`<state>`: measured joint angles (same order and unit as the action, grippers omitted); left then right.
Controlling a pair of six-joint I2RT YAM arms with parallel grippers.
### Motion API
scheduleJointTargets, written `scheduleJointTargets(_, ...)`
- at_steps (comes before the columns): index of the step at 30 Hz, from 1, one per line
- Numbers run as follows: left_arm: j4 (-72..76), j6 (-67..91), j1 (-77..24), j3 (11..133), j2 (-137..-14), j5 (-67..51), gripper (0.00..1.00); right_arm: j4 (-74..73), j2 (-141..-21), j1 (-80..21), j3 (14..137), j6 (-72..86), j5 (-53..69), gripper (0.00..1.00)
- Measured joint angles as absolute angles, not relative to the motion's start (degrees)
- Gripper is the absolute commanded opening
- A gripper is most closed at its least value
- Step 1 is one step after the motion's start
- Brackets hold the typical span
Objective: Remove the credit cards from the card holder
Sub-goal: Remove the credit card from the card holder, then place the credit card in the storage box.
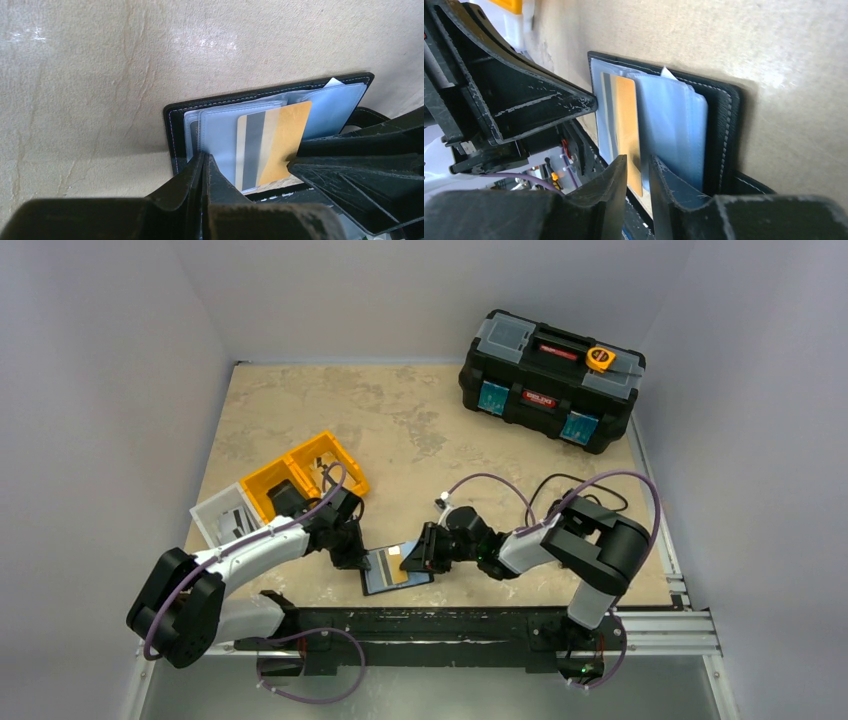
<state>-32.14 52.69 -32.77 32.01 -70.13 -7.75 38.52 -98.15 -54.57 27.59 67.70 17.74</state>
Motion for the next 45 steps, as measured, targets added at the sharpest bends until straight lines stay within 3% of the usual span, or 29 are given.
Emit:
scheduleJointTargets(6,-32.18,52.69,-32.8,32.03,-70.17,-7.77,0.0,39.44,-100.92,-54.57,29.91,67.42,19.2,0.24)
scheduleJointTargets(12,-32.18,52.66,-32.77,32.03,-70.17,-7.77,0.0,40.12,-101.95,-54.52,30.02,67.48,19.59,0.0)
scheduleJointTargets(33,-33.91,51.31,-32.8,32.49,-68.95,-6.98,0.0,24.36,-85.6,-51.27,26.68,63.26,13.93,0.0)
scheduleJointTargets(39,-37.52,49.84,-32.8,37.26,-62.72,-7.33,0.43,19.0,-81.45,-51.18,29.41,62.3,13.98,0.0)
scheduleJointTargets(45,-38.37,48.97,-32.47,41.69,-54.94,-10.41,0.6,17.61,-77.65,-49.34,32.91,62.02,16.21,0.0)
